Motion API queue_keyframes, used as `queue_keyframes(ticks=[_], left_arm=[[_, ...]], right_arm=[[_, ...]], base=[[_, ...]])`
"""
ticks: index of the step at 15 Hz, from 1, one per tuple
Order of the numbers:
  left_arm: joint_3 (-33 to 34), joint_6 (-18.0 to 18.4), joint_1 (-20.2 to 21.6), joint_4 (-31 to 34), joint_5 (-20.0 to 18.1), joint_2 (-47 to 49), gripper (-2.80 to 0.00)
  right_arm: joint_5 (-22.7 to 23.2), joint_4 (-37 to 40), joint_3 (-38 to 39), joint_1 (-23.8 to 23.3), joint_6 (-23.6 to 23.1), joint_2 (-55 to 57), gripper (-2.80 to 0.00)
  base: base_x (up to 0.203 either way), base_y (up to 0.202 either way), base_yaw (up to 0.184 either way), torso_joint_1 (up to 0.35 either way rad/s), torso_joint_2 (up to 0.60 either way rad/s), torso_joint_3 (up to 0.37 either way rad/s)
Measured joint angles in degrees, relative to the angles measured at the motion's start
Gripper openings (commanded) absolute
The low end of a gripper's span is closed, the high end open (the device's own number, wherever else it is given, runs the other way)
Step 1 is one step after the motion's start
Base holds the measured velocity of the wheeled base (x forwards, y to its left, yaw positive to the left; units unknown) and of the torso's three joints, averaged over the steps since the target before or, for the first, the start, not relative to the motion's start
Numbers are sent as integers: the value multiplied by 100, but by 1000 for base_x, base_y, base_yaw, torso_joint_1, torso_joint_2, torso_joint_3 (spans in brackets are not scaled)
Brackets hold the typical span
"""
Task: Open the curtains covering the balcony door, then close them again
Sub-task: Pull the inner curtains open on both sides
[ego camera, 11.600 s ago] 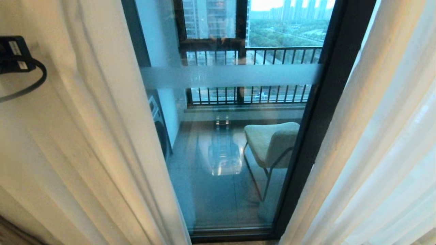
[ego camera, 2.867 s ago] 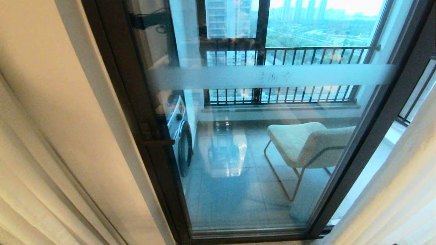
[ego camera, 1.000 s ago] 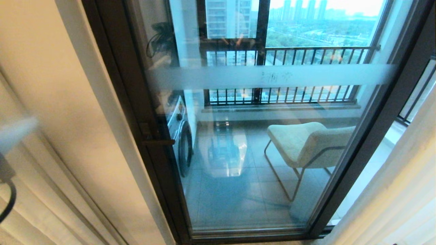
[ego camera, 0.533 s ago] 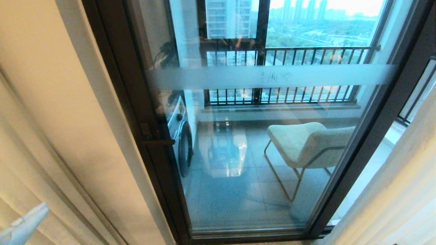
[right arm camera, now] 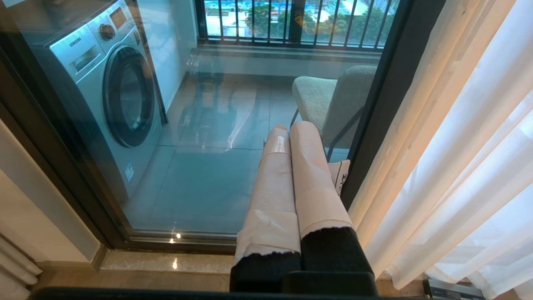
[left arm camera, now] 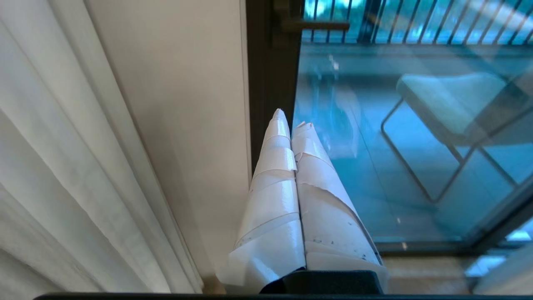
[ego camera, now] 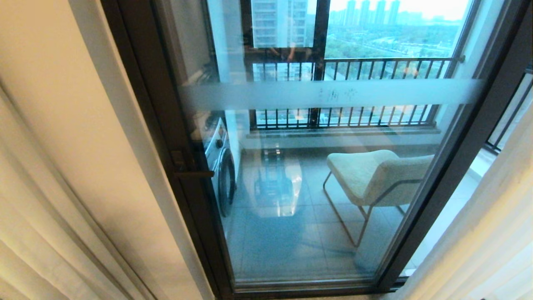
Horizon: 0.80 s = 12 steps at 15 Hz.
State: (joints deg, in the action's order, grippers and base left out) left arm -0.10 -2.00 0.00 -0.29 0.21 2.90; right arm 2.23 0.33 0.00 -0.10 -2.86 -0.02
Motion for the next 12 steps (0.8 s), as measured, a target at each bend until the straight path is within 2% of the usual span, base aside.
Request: queue_keyframes(ticks=[12], left_arm=[[10, -15, 7, 5, -15, -277, -280]], right_arm=[[2, 2, 0, 0, 0, 0, -280]], base=[[0, 0, 0, 0, 0, 0]])
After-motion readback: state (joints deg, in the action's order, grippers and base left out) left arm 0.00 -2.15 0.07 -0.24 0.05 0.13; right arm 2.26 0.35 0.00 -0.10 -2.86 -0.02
